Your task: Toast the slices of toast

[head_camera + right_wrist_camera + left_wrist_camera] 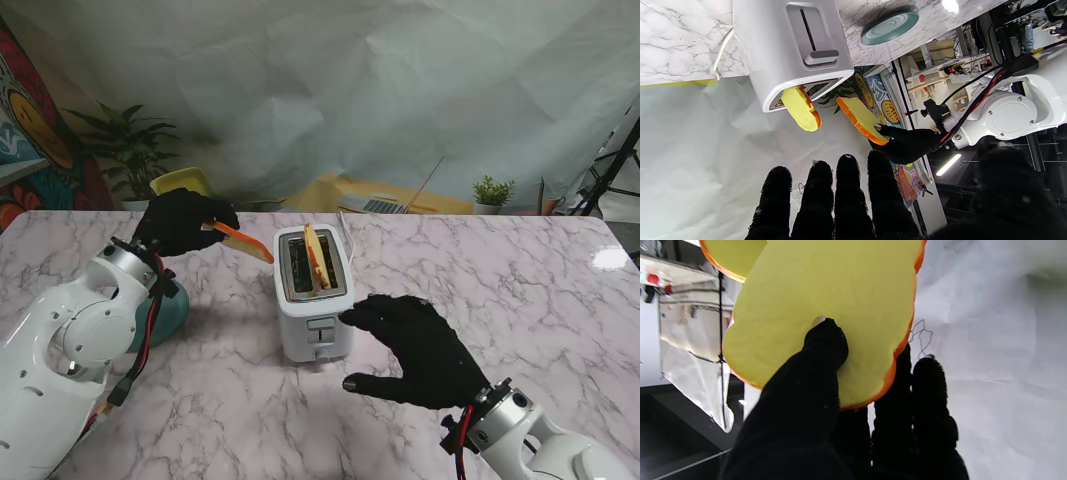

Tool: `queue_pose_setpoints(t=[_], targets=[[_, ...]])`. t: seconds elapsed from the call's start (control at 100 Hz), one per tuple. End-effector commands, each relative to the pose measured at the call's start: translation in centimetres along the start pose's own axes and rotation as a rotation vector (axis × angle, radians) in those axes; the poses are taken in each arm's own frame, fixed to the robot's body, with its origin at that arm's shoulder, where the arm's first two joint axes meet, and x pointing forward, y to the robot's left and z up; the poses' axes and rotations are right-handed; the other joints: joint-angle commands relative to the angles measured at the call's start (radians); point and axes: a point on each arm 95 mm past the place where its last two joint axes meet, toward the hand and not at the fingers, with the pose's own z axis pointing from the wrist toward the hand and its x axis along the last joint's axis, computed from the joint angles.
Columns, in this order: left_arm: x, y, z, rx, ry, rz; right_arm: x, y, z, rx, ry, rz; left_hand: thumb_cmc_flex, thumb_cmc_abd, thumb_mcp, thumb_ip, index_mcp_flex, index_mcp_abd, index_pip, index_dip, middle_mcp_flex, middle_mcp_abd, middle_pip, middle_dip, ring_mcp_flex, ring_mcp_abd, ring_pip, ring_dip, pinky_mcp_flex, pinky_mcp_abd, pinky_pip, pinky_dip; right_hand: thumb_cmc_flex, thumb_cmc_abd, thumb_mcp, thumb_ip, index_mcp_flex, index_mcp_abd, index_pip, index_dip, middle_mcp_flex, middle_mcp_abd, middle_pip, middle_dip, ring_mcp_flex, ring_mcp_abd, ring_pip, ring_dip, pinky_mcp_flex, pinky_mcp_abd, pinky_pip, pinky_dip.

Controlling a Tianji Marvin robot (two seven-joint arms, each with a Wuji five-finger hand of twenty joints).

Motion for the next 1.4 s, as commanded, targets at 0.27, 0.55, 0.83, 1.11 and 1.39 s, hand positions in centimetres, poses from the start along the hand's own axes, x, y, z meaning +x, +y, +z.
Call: queue_pose_setpoints(t=[0.27, 0.55, 0.83, 1.11, 1.39], targets=[[1.6, -0.7, 0.1, 0.025, -0.102, -0.006, 0.0, -0.3, 0.2, 0.014, 0.0, 0.004, 0.109, 0.086, -0.148, 0.101, 0.018, -0.001, -0.052, -0.093, 0.112, 0.077, -0.074, -0.06, 0.054, 0.038, 0.224, -0.166, 0.146, 0.0, 0.098, 0.019, 0.019, 0.022, -0.028, 0.012, 0.012, -0.015, -0.006, -0.02, -0.001, 0.007, -0.013, 0.005, 0.01, 0.0, -0.041, -0.024, -0.004, 0.0, -0.003, -0.012], [2.3, -0.9, -0.1, 0.011, -0.203, -0.036, 0.1, -0.4, 0.3, 0.015, -0.003, 0.006, 0.109, 0.141, -0.348, 0.128, 0.008, 0.028, -0.002, -0.111, 0.132, 0.108, -0.028, -0.046, 0.143, 0.025, 0.299, -0.195, 0.271, -0.015, 0.161, 0.015, 0.02, 0.024, -0.028, 0.013, 0.01, -0.014, -0.006, -0.02, -0.002, 0.008, -0.013, 0.004, 0.009, -0.001, -0.041, -0.024, -0.004, 0.0, -0.004, -0.011], [2.2, -0.6, -0.6, 0.001, -0.318, -0.129, 0.1, -0.5, 0.5, 0.021, -0.004, 0.01, -0.036, 0.207, -0.422, 0.139, 0.03, 0.103, 0.069, -0.088, 0.113, 0.137, 0.293, -0.231, 0.281, -0.036, 0.407, -0.141, 0.427, -0.023, 0.292, 0.018, 0.019, 0.024, -0.03, 0.012, 0.011, -0.012, -0.007, -0.02, -0.002, 0.011, -0.012, 0.004, 0.011, 0.001, -0.041, -0.024, -0.004, 0.0, -0.006, -0.011], [3.1, -0.6, -0.4, 0.026, -0.424, -0.226, 0.2, -0.6, 0.7, 0.03, 0.003, 0.01, -0.118, 0.281, -0.405, 0.17, 0.043, 0.233, 0.137, 0.061, 0.18, 0.143, 0.414, -0.202, 0.33, -0.057, 0.521, -0.125, 0.478, -0.015, 0.399, 0.017, 0.019, 0.026, -0.03, 0.013, 0.008, -0.014, -0.008, -0.021, -0.003, 0.009, -0.012, 0.005, 0.009, 0.0, -0.041, -0.024, -0.004, 0.0, -0.007, -0.01], [4.0, -0.3, 0.0, 0.06, -0.509, -0.368, 0.3, -0.7, 0.9, 0.034, 0.008, 0.015, -0.091, 0.299, -0.396, 0.184, 0.056, 0.274, 0.176, 0.091, 0.205, 0.165, 0.468, -0.185, 0.337, -0.054, 0.596, -0.142, 0.483, 0.0, 0.439, 0.016, 0.017, 0.029, -0.031, 0.013, 0.01, -0.014, -0.007, -0.02, -0.002, 0.01, -0.012, 0.004, 0.01, 0.0, -0.041, -0.024, -0.003, -0.002, -0.008, -0.01]])
